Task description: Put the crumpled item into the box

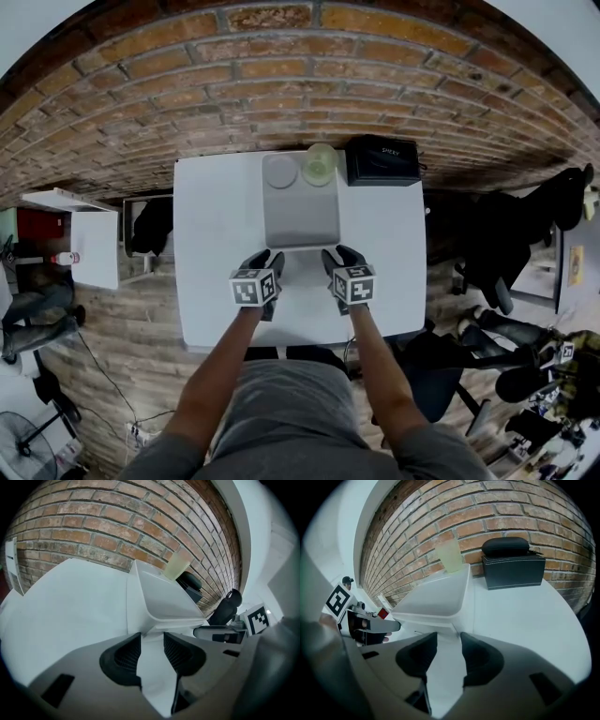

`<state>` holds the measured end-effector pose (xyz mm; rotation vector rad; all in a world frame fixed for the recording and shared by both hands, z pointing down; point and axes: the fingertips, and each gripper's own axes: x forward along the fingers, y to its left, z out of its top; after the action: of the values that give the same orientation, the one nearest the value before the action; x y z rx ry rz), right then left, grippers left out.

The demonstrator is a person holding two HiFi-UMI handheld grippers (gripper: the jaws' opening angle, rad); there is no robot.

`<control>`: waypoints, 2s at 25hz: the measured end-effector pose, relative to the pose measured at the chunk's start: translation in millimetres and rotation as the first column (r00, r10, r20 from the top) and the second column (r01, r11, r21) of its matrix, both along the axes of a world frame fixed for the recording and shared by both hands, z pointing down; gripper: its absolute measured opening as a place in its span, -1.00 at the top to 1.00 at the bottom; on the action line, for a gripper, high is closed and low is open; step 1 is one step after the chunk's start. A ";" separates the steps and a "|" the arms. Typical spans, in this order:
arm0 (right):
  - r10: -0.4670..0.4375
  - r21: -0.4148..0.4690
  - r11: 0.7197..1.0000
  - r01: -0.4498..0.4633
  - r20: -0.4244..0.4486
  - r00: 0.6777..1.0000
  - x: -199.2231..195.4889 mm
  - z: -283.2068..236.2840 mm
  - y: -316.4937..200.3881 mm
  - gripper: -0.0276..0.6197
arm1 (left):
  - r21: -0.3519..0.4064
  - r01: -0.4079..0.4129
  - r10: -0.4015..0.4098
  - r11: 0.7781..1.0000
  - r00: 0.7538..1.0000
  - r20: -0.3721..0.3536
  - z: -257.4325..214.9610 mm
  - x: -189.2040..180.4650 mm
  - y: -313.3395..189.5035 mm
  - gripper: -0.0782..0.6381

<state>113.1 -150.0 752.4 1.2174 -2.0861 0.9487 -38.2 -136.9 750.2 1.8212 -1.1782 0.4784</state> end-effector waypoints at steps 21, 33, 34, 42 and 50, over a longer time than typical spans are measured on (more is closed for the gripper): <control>-0.084 0.258 0.960 0.109 -0.105 0.991 29.7 -82.2 54.2 0.35 | 0.260 -0.058 0.043 0.964 0.997 0.065 -88.9 -0.2 48.5 0.36; -0.087 0.366 0.927 0.083 -0.006 0.996 45.0 -153.7 90.1 0.30 | 0.442 0.098 -0.133 0.892 0.990 0.048 -178.8 -32.2 116.1 0.36; -0.084 0.369 0.926 0.076 0.006 0.996 45.3 -157.7 90.6 0.30 | 0.451 0.115 -0.149 0.885 0.988 0.040 -184.4 -33.2 119.2 0.36; -0.056 0.393 0.918 0.048 0.011 0.998 50.8 -172.2 111.1 0.30 | 0.472 0.081 -0.112 0.878 0.993 0.037 -203.1 -30.5 140.9 0.36; 0.039 0.420 0.907 -0.040 0.011 0.999 62.3 -188.6 161.9 0.31 | 0.535 0.023 -0.028 0.845 1.000 0.001 -228.7 -20.4 158.2 0.36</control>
<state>175.4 11.9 563.8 1.4715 -2.3522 0.5235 -58.6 21.3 521.5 2.2704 -1.4407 0.1388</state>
